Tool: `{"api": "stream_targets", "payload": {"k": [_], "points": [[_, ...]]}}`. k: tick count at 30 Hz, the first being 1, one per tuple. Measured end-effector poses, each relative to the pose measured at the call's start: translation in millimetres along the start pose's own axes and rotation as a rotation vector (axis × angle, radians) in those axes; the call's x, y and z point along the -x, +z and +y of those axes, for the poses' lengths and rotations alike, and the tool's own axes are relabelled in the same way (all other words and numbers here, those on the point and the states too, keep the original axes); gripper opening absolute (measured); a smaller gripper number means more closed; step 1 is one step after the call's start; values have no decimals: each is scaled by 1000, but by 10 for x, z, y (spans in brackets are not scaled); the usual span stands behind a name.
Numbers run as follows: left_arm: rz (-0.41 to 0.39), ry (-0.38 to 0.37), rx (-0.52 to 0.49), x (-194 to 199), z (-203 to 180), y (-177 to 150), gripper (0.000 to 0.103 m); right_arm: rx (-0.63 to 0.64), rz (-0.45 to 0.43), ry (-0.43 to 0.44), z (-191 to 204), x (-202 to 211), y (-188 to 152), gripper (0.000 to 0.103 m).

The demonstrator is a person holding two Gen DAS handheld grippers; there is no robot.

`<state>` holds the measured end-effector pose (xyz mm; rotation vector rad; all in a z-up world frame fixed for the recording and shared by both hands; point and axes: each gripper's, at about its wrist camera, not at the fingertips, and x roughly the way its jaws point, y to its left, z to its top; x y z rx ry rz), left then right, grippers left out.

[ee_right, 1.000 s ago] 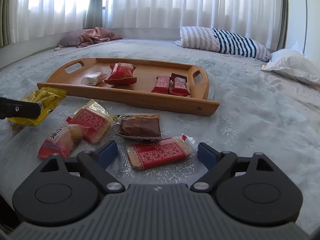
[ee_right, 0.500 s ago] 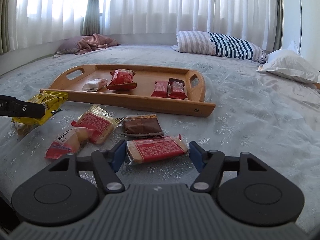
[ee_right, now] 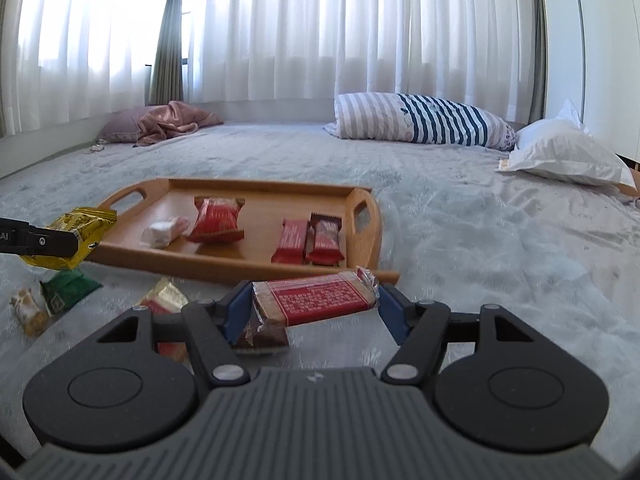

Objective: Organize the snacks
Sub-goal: 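Carry the yellow pack onto the tray with the left gripper while the right carries a red wafer pack there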

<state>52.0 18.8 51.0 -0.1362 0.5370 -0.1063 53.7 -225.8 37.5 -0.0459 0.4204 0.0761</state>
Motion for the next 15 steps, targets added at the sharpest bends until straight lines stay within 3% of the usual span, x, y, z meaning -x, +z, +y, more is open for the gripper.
{"api": "stream_targets", "payload": {"k": [8, 15], "points": [[-3, 12, 10, -255, 122, 282, 48, 36, -17, 62, 46, -271, 288, 70], [49, 18, 57, -603, 224, 442, 48, 103, -9, 115, 171, -653, 493, 70]]}}
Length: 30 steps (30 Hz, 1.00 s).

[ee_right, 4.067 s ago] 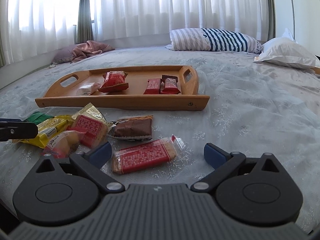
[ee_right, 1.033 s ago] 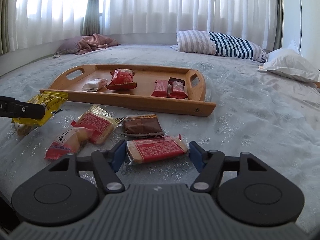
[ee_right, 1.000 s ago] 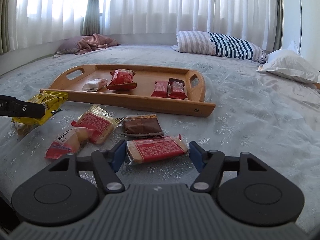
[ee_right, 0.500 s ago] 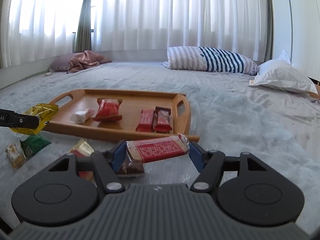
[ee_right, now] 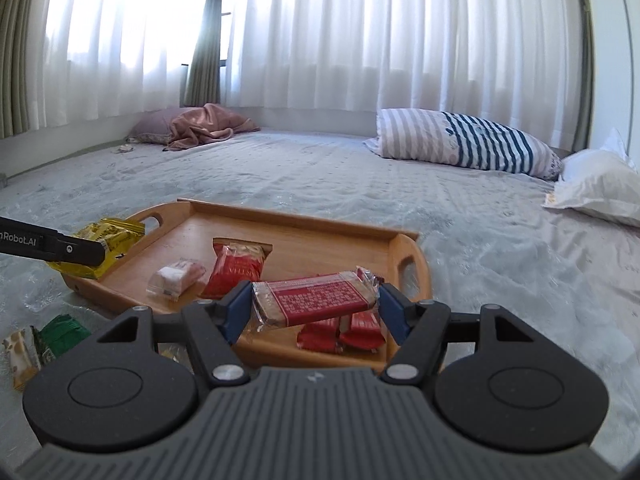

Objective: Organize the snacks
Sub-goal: 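Carry the yellow pack onto the tray with the left gripper while the right carries a red wafer pack there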

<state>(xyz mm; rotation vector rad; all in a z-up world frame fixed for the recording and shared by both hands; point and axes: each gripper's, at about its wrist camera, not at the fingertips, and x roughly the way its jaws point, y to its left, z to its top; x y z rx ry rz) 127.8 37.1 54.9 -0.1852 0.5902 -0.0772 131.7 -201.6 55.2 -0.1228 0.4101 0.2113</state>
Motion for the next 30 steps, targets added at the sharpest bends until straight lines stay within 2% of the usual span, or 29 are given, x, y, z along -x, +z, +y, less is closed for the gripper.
{"api": "stream_targets", "payload": {"k": [9, 22, 25, 27, 30], "points": [[53, 35, 26, -414, 27, 68, 48, 71, 89, 53, 118, -541, 80, 70], [81, 50, 17, -693, 42, 54, 48, 125, 103, 148, 166, -819, 24, 70], [84, 45, 18, -720, 39, 48, 48, 122, 108, 169, 154, -843, 25, 73], [85, 44, 21, -735, 40, 47, 48, 108, 112, 181, 125, -862, 23, 80], [87, 44, 25, -752, 49, 41, 48, 80, 115, 188, 78, -876, 23, 84]]}}
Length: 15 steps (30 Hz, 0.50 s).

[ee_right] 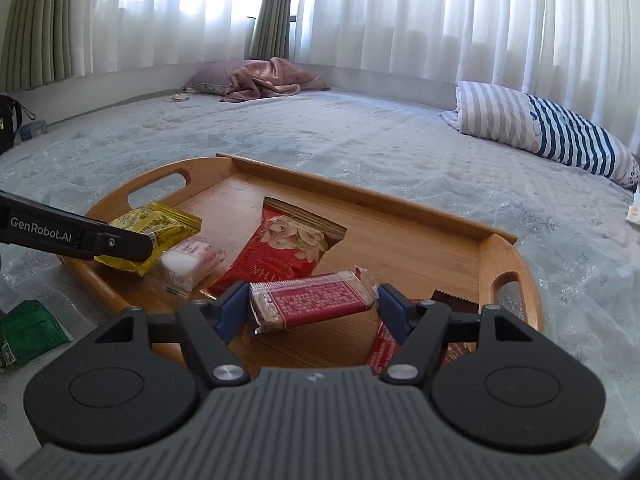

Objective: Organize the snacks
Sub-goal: 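Carry the yellow pack onto the tray with the left gripper while the right carries a red wafer pack there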

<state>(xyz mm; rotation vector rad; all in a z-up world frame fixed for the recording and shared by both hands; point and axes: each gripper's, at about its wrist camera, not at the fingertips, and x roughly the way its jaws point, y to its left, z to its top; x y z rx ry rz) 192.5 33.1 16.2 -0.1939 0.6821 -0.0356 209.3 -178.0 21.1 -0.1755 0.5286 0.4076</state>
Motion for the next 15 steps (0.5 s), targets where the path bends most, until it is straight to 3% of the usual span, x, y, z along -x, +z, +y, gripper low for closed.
{"api": "stream_targets", "payload": {"k": [7, 15], "points": [[3, -11, -2, -24, -2, -5, 50, -8, -14, -13, 0, 37, 2, 90], [-36, -11, -15, 91, -26, -16, 79, -1, -30, -24, 5, 149, 10, 95]]}}
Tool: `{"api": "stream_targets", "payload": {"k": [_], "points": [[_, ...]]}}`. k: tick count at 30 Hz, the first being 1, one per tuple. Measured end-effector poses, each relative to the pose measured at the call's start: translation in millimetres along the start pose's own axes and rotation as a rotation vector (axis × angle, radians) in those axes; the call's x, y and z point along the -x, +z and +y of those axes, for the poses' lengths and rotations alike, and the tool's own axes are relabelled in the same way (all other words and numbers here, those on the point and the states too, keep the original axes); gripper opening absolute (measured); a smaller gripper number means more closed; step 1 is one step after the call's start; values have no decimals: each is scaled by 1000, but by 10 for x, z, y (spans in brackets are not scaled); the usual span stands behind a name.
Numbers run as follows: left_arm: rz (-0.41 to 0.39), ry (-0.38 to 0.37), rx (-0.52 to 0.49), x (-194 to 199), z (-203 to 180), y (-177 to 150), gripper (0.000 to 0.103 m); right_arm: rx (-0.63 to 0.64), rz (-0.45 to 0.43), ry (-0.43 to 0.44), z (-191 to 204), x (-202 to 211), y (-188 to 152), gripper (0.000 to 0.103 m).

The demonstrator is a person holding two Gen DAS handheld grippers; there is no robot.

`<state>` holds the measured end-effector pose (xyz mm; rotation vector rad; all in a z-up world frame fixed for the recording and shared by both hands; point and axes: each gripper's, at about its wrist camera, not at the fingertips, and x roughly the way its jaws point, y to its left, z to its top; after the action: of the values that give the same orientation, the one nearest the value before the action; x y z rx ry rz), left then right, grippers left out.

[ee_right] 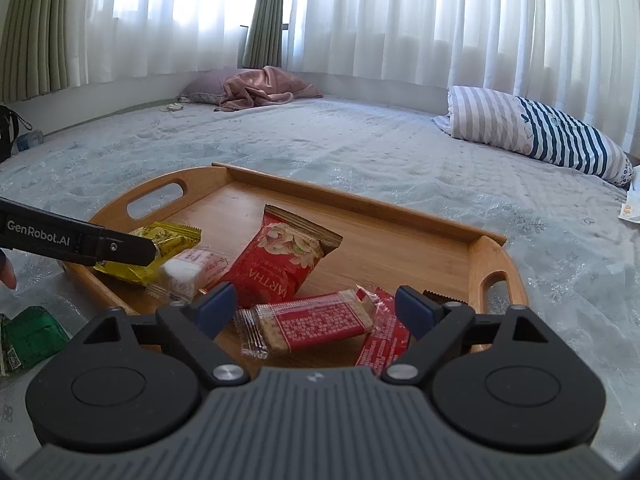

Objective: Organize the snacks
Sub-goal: 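Carry the yellow pack onto the tray with the left gripper while the right carries a red wafer pack there, then move both tools back over the remaining snack pile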

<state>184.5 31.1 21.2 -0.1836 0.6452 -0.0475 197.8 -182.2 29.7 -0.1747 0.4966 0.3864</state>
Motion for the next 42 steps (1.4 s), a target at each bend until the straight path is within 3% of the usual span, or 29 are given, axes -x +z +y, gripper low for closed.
{"api": "stream_targets", "payload": {"k": [8, 14, 30, 36, 42], "points": [[-24, -25, -35, 260, -38, -55, 91, -33, -28, 6, 19, 207, -28, 103], [-29, -49, -43, 463, -42, -197, 95, -43, -44, -2, 94, 398, -114, 103], [-43, -75, -78, 844, -68, -576, 97, -158, -57, -67, 159, 829, -452, 103], [-50, -99, -82, 938, -62, -704, 98, -233, -80, -112, 143, 950, -577, 103], [-64, -91, -94, 1013, -48, -783, 98, -220, -87, -180, 197, 1027, -661, 103]]}}
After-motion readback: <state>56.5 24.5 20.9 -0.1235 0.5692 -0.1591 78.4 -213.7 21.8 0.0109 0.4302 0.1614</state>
